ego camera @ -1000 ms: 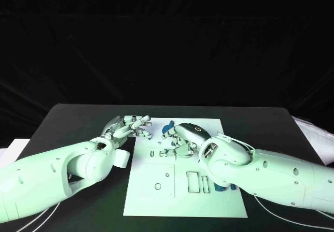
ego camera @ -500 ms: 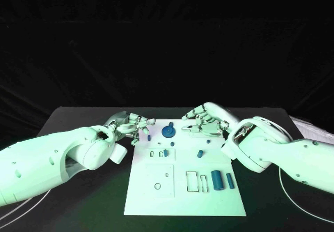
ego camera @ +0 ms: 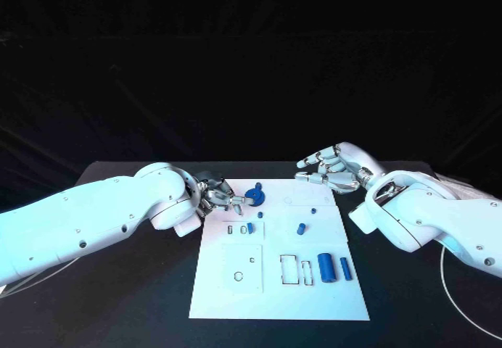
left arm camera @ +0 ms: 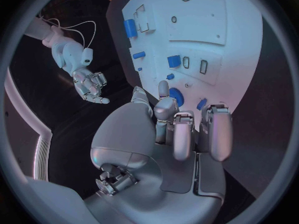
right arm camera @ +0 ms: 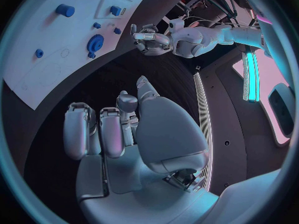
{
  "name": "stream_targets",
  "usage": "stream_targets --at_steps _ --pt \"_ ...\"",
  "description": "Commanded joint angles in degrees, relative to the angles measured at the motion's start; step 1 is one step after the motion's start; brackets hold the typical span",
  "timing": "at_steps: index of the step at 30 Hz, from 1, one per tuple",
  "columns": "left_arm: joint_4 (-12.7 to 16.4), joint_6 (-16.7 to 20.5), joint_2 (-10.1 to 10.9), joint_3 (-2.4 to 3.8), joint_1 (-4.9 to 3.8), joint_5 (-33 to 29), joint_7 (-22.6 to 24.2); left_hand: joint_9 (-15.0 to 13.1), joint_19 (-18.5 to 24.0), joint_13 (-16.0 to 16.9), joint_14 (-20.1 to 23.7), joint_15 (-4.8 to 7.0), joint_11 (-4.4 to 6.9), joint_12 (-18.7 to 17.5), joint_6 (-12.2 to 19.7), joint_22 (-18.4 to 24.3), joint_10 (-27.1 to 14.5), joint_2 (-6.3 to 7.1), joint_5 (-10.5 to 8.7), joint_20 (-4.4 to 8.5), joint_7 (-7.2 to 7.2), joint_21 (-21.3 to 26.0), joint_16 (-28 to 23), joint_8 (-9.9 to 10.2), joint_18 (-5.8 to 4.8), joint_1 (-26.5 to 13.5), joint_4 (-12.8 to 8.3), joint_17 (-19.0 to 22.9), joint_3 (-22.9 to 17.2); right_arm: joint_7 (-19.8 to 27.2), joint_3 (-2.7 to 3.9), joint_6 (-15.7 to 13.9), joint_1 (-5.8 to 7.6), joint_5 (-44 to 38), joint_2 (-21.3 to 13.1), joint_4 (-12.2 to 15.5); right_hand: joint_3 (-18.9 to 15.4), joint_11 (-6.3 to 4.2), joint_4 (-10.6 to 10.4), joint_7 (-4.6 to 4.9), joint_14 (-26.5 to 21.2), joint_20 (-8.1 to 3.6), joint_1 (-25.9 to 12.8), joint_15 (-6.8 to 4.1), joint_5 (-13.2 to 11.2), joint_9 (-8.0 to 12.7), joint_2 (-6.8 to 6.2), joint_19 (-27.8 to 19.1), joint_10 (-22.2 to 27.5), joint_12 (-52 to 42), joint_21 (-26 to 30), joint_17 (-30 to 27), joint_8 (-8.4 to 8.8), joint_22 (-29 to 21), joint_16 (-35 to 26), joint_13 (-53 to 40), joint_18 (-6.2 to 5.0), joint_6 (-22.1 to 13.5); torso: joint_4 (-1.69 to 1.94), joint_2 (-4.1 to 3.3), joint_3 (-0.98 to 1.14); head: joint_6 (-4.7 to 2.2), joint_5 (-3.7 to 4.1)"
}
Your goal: Assemble the parts on the task board
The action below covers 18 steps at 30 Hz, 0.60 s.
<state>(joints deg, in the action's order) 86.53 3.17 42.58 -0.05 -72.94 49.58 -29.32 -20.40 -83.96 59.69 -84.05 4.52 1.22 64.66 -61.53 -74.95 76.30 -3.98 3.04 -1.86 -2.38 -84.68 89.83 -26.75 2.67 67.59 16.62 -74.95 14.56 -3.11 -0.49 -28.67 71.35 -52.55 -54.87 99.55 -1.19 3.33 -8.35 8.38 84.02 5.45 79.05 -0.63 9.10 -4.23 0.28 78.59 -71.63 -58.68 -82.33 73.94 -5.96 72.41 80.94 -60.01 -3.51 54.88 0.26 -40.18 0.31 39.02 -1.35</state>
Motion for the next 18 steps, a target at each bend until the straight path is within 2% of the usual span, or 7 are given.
stream_targets --at_steps 1,9,13,18 --pt "-1.8 -7.7 -1.9 -0.17 -0.52 8.0 -6.6 -1.5 -2.3 0.8 -6.0 0.38 0.39 0.7 0.8 -6.9 0.4 -0.11 -0.3 0.43 0.0 -0.4 0.2 -1.3 -0.82 -1.2 0.0 -15.1 1.1 0.0 0.0 0.0 0.07 2.3 0.1 -0.4 -0.2 0.11 -0.1 0.11 2.9 0.03 -0.2 -0.2 0.3 0.1 0.16 0.0 -0.1 0.2 0.1 -0.1 -0.22 -0.1 -0.3 0.1 -0.43 0.3 0.0 0.31 0.23 0.27 0.03" --pt "-6.1 -13.4 -6.9 -0.67 -0.91 10.1 -8.2 -4.6 -2.6 1.6 -6.0 0.71 0.71 1.4 2.2 -8.0 0.5 -0.88 -0.37 0.79 0.36 -1.1 0.2 -3.9 -1.02 -3.0 0.0 -15.1 3.5 -0.5 -0.01 0.5 0.15 2.3 0.3 -0.8 -0.4 0.1 -0.2 0.1 2.8 0.02 -0.3 -0.2 0.5 0.1 0.13 -0.2 0.1 0.4 0.2 -0.4 -0.25 -0.4 -0.5 0.3 -0.49 0.3 -0.02 0.23 0.15 0.48 0.15" --pt "-7.6 -15.2 -8.5 -0.9 -0.93 10.5 -8.5 -6.0 -2.7 1.8 -6.0 0.79 0.8 1.6 2.9 -8.2 0.5 -1.31 -0.37 0.89 0.45 -1.2 0.2 -4.9 -1.05 -3.0 0.0 -15.1 4.2 -0.6 -0.01 0.8 0.17 2.3 0.4 -0.9 -0.4 0.09 -0.2 0.1 2.8 0.02 -0.4 -0.21 0.6 0.1 0.13 -0.2 0.2 0.6 0.3 -0.5 -0.26 -0.5 -0.6 0.5 -0.51 0.3 -0.05 0.16 0.15 0.59 0.12" --pt "-8.9 -16.8 -9.7 -1.11 -0.93 10.7 -8.8 -6.6 -2.7 1.8 -6.0 0.81 0.82 1.6 3.2 -8.2 0.4 -1.51 -0.37 0.91 0.47 -1.2 0.2 -5.3 -1.05 -2.8 0.0 -15.1 4.4 -0.8 -0.01 1.0 0.19 2.3 0.4 -1.0 -0.5 0.08 -0.2 0.09 2.7 0.02 -0.4 -0.22 0.9 0.1 0.14 -0.4 0.4 0.8 0.4 -0.8 -0.28 -0.7 -0.8 0.7 -0.56 0.3 -0.01 0.15 0.1 0.79 0.17"
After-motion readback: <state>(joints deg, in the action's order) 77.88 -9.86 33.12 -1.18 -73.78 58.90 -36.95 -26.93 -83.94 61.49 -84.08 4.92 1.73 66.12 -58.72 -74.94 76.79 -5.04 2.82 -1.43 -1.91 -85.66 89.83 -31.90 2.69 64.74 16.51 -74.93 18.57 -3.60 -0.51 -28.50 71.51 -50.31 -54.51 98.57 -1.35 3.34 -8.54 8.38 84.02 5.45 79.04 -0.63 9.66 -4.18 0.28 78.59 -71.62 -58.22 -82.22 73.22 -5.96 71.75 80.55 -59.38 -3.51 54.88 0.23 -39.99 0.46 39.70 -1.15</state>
